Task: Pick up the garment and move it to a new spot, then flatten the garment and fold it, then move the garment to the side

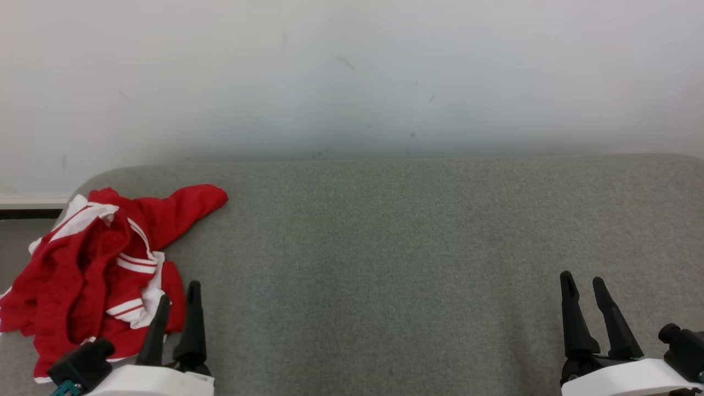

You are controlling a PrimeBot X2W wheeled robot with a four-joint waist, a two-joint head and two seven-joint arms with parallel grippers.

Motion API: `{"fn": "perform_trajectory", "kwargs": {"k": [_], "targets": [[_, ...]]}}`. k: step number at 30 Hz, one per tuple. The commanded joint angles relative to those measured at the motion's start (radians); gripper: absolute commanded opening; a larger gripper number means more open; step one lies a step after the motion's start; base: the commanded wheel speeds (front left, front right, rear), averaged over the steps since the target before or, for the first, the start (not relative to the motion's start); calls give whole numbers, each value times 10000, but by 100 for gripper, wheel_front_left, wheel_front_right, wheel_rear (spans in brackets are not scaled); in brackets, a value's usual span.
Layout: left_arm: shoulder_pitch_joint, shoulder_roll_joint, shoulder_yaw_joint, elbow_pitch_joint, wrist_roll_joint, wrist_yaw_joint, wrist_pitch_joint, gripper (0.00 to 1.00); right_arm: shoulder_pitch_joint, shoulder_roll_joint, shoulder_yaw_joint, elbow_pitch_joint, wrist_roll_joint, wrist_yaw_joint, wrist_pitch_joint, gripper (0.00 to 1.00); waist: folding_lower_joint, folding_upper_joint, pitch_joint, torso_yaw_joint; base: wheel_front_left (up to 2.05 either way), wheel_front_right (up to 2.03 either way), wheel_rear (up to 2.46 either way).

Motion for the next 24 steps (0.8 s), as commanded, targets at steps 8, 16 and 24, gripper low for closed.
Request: {"fn": "perform_trajectory", "kwargs": {"k": [8,16,24], "targets": [[-14,97,-96,31,1127,42,-282,100,-193,-80,79,136,-1052,-10,-301,100,0,-1,-1,6,0,0,0],[-22,104,-141,33,1866,68,-498,100,-225,-90,185,205,-1719,-11,-508,100,0,-1,-7,7,0,0,0],[14,110,-184,-19,2594,74,-676,100,-224,-99,205,223,-2236,-12,-698,100,0,-1,-23,-8,0,0,0]]}}
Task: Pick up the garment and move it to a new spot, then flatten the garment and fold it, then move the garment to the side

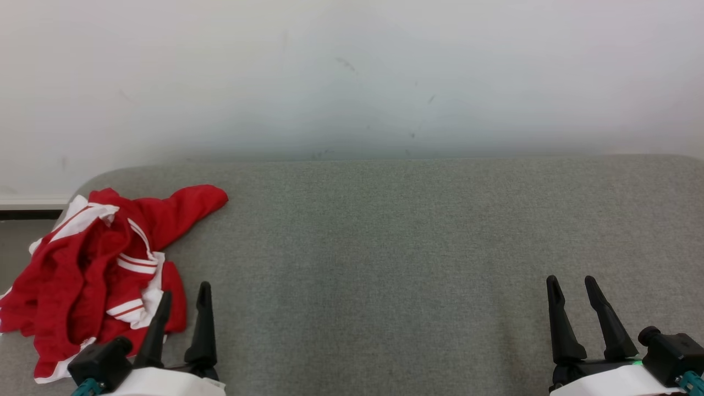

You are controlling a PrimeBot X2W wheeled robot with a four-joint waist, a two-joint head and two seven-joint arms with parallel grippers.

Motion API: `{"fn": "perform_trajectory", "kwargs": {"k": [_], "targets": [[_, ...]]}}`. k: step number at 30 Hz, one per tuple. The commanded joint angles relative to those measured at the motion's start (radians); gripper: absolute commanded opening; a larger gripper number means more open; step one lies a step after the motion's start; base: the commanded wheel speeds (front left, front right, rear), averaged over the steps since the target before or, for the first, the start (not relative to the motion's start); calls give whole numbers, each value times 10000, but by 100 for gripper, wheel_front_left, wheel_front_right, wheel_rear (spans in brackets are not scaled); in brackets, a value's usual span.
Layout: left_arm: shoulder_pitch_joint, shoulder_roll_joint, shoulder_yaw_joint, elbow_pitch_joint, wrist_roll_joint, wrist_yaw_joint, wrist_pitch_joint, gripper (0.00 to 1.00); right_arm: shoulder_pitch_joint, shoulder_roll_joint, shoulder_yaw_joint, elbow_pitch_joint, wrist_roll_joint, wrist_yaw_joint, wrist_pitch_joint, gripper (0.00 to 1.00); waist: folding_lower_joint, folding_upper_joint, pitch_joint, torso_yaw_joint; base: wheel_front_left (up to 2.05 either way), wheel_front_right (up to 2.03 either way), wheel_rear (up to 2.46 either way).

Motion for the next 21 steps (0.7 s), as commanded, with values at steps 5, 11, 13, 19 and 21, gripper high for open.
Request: {"fn": "perform_trajectory", "kwargs": {"k": [5,11,13,19,21], "targets": [[-30,82,-9,-93,538,20,-171,100,-204,-97,3,28,-260,-12,-185,100,-1,-1,1,-13,0,0,0],[-48,88,-46,14,961,-14,-312,100,-211,-101,62,86,-575,-13,-322,100,-1,-1,2,-30,0,0,0],[-58,89,-54,44,1127,-24,-345,100,-212,-102,84,107,-673,-13,-357,100,-1,-1,-3,-34,0,0,0],[-87,93,-71,183,1488,-45,-474,100,-185,-106,181,198,-989,-14,-485,100,-1,-1,-21,-38,0,0,0],[-90,95,-79,250,1583,-48,-531,100,-195,-107,195,226,-1046,-14,-518,100,-1,-1,-34,-43,0,0,0]]}}
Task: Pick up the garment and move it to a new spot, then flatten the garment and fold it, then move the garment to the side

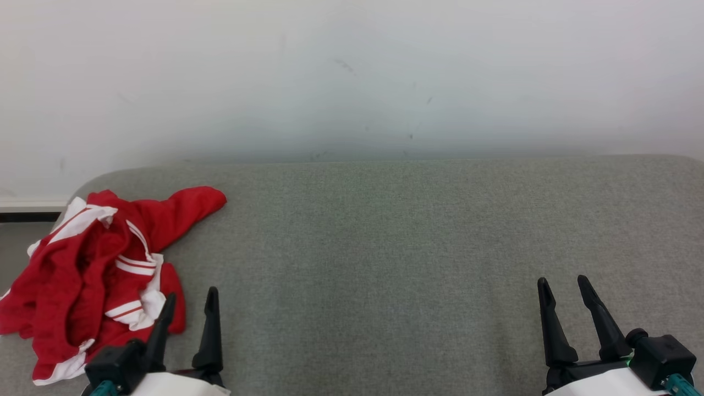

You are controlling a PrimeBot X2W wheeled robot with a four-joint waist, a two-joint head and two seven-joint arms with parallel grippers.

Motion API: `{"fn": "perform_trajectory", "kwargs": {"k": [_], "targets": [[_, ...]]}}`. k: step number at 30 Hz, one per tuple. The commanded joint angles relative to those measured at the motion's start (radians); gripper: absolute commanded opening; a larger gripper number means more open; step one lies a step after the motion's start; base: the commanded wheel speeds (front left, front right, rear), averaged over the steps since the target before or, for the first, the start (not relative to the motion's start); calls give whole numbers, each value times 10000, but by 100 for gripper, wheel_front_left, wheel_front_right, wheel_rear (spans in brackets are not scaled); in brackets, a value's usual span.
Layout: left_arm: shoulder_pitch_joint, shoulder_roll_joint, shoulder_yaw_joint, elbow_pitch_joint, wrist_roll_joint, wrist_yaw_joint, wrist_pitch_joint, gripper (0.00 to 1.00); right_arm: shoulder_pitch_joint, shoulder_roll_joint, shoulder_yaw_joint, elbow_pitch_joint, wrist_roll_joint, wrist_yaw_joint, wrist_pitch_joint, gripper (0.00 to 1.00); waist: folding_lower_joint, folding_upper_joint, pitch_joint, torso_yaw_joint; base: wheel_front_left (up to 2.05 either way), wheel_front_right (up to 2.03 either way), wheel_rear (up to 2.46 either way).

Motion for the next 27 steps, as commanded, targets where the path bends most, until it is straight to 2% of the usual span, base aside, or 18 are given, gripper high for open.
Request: {"fn": "perform_trajectory", "kwargs": {"k": [1,19,27], "targets": [[-82,77,5,19,212,-18,-141,100,-115,-85,18,4,-188,-15,-82,100,-1,-1,-6,-2,0,0,0],[-138,84,-111,561,882,-44,-435,100,-132,-94,267,220,-1099,-17,-413,100,-1,-1,-112,-9,0,0,0],[-173,83,-71,660,596,-81,-417,100,-111,-91,270,278,-978,-17,-390,100,-1,-1,-125,-1,0,0,0]]}}
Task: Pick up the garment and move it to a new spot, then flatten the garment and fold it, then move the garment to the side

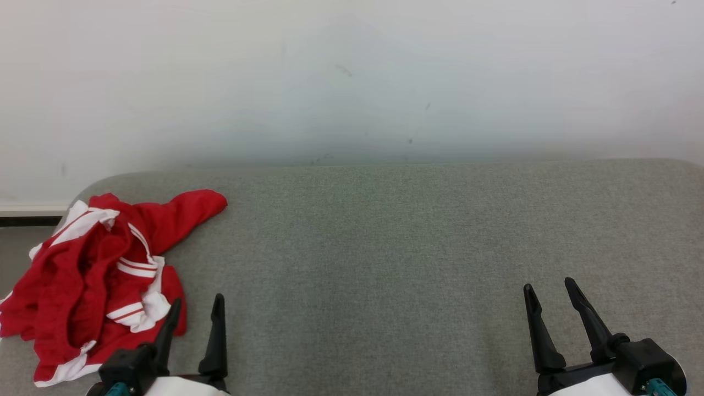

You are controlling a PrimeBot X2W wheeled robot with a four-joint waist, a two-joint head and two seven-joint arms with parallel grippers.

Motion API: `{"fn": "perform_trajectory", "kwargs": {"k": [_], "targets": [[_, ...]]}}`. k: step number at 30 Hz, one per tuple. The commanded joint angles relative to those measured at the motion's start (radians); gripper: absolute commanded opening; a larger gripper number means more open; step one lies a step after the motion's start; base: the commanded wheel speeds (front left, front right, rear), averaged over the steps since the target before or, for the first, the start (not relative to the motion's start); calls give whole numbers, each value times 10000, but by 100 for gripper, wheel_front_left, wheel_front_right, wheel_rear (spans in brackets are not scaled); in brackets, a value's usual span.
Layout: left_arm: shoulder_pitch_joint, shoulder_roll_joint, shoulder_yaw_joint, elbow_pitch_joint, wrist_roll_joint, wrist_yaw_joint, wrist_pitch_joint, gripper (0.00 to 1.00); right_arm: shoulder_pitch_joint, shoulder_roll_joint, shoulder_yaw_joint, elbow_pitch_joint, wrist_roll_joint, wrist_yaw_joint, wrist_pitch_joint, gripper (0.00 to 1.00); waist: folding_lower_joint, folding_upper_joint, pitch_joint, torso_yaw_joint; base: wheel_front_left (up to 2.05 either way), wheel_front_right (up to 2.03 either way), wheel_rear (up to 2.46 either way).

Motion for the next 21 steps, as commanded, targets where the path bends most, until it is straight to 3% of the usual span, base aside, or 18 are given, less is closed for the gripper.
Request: {"fn": "perform_trajectory", "kwargs": {"k": [1,21], "targets": [[-64,60,32,29,-72,-47,-7,100,-68,-68,14,30,33,-17,-31,100,0,0,-3,1,0,0,0],[15,60,15,26,-157,-38,-7,100,-79,-66,104,84,278,-17,-31,100,0,0,-25,-13,0,0,0]]}}
